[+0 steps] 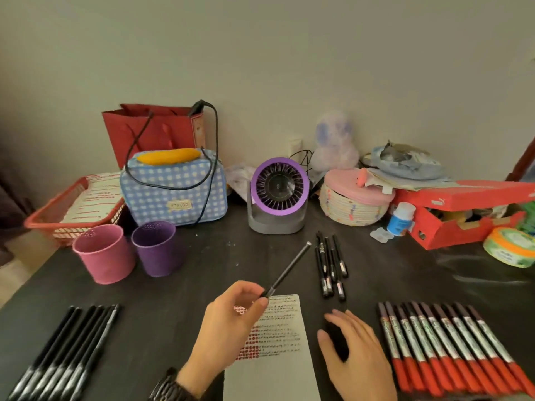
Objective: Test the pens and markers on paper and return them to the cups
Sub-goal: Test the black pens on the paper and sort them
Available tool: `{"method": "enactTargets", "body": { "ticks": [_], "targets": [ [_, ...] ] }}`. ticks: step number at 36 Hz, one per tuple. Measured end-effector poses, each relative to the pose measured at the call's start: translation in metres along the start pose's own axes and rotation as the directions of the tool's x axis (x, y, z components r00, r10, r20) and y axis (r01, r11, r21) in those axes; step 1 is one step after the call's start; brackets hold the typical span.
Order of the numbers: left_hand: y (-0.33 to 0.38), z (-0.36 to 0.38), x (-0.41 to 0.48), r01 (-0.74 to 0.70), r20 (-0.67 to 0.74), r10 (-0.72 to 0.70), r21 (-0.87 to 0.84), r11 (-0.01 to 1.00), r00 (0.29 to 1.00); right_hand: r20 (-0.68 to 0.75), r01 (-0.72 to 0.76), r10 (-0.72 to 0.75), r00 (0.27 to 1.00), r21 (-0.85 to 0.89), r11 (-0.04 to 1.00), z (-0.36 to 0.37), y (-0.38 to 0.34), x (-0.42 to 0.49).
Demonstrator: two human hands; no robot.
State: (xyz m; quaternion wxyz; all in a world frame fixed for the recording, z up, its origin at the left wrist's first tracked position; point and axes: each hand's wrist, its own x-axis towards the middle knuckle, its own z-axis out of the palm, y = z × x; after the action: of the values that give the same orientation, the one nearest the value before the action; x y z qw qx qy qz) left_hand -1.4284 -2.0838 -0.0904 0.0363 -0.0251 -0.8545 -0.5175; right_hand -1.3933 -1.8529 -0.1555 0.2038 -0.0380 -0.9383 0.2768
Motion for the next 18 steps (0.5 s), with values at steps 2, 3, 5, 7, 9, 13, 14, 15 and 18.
{"method": "enactTargets", "body": {
  "ticks": [2,3,5,7,9,13,14,15,18],
  "targets": [
    [-0.004,-0.005,-0.017,-0.003,0.007,0.004,-0.033,0.999,1.0,-0.013,-0.02,0.022,1.0,0.128,0.992,-0.008,-0.004,-0.002],
    [-0.006,-0.007,-0.025,-0.006,0.01,0.006,-0.049,0.999,1.0,-0.013,-0.035,0.039,0.999,0.208,0.977,-0.013,-0.008,-0.004],
    [-0.009,-0.011,-0.041,-0.024,0.021,0.026,-0.064,0.998,0.999,0.029,-0.087,0.082,0.996,0.362,0.928,-0.023,-0.02,-0.011],
    [-0.01,-0.014,-0.055,-0.044,0.037,0.046,-0.043,0.998,0.998,0.114,-0.158,0.115,0.987,0.539,0.827,-0.032,-0.035,-0.022],
    [-0.012,-0.016,-0.068,-0.066,0.043,0.066,0.007,0.998,0.997,0.209,-0.224,0.107,0.972,0.683,0.695,-0.038,-0.052,-0.034],
    [-0.014,-0.022,-0.085,-0.142,0.075,0.132,0.153,0.978,0.988,0.328,-0.321,0.084,0.941,0.783,0.533,-0.039,-0.082,-0.053],
    [-0.014,-0.024,-0.088,-0.167,0.096,0.151,0.187,0.968,0.984,0.334,-0.33,0.089,0.938,0.791,0.516,-0.037,-0.088,-0.056],
    [-0.016,-0.025,-0.09,-0.19,0.115,0.168,0.22,0.957,0.979,0.34,-0.337,0.092,0.936,0.789,0.514,-0.036,-0.094,-0.058],
    [-0.019,-0.028,-0.098,-0.239,0.143,0.205,0.291,0.926,0.968,0.364,-0.362,0.1,0.926,0.779,0.512,-0.033,-0.104,-0.067]
  ]
}}
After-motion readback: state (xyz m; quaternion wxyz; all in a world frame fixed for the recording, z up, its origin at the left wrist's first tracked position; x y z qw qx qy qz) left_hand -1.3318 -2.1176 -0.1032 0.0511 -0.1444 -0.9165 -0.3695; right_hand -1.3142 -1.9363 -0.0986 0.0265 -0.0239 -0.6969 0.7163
